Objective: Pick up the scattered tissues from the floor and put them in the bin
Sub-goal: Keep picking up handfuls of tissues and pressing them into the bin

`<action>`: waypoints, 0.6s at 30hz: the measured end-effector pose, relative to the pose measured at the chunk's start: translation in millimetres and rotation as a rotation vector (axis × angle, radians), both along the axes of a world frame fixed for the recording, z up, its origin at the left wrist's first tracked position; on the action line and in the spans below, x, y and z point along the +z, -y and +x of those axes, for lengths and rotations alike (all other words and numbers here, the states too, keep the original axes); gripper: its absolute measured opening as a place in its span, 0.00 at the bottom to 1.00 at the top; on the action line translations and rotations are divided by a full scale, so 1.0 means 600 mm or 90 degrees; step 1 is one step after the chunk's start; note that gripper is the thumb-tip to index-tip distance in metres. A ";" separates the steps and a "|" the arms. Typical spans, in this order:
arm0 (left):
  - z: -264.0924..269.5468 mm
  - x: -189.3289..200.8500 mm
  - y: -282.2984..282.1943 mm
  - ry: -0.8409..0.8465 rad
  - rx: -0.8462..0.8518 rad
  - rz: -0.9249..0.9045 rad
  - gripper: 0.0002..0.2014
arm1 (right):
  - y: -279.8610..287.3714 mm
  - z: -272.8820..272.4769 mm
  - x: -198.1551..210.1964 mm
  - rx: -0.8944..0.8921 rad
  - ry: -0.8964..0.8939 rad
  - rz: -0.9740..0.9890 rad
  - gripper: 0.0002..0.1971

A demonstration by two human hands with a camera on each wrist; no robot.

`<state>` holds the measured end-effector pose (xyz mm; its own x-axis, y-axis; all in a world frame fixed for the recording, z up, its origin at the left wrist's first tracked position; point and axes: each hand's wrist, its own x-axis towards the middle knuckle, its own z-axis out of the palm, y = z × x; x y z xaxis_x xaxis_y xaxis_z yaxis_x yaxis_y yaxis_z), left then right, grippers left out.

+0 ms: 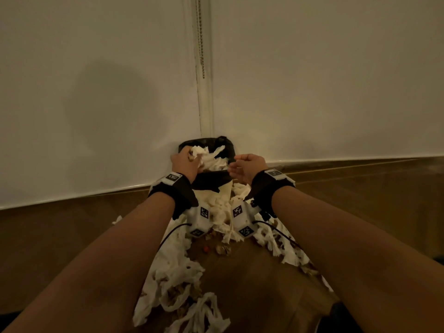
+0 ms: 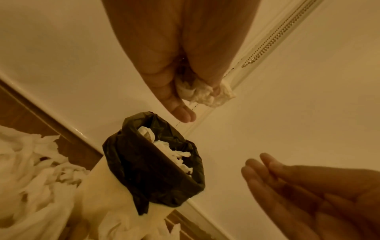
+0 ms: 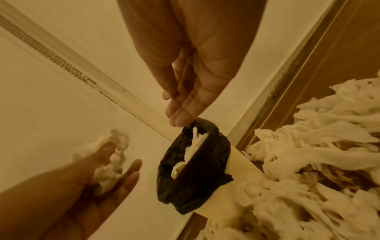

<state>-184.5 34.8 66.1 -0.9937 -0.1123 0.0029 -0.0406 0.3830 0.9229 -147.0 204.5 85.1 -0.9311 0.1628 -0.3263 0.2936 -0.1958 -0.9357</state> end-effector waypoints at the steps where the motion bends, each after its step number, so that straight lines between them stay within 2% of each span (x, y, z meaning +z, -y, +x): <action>1: -0.012 -0.004 0.006 0.003 0.013 -0.033 0.18 | 0.004 -0.007 -0.013 -0.001 0.005 0.018 0.07; 4: -0.038 -0.015 0.024 -0.024 0.049 -0.115 0.17 | 0.010 -0.019 -0.058 -0.005 0.025 0.075 0.08; 7: -0.056 -0.028 0.040 -0.065 0.081 -0.130 0.13 | 0.011 -0.031 -0.084 -0.010 0.020 0.127 0.07; 10: -0.073 -0.038 0.043 -0.069 0.109 -0.130 0.14 | 0.009 -0.049 -0.087 -0.012 0.005 0.155 0.05; 14: -0.090 -0.050 0.027 -0.065 0.067 -0.155 0.13 | 0.000 -0.074 -0.088 -0.010 0.000 0.216 0.10; 18: -0.110 -0.054 0.011 -0.059 0.037 -0.210 0.18 | 0.002 -0.100 -0.086 0.011 -0.007 0.248 0.07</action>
<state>-250.7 28.3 33.5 -0.9793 -0.1474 0.1386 0.0067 0.6609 0.7505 -206.9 203.5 33.6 -0.9379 0.2570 -0.2332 0.2836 0.1804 -0.9418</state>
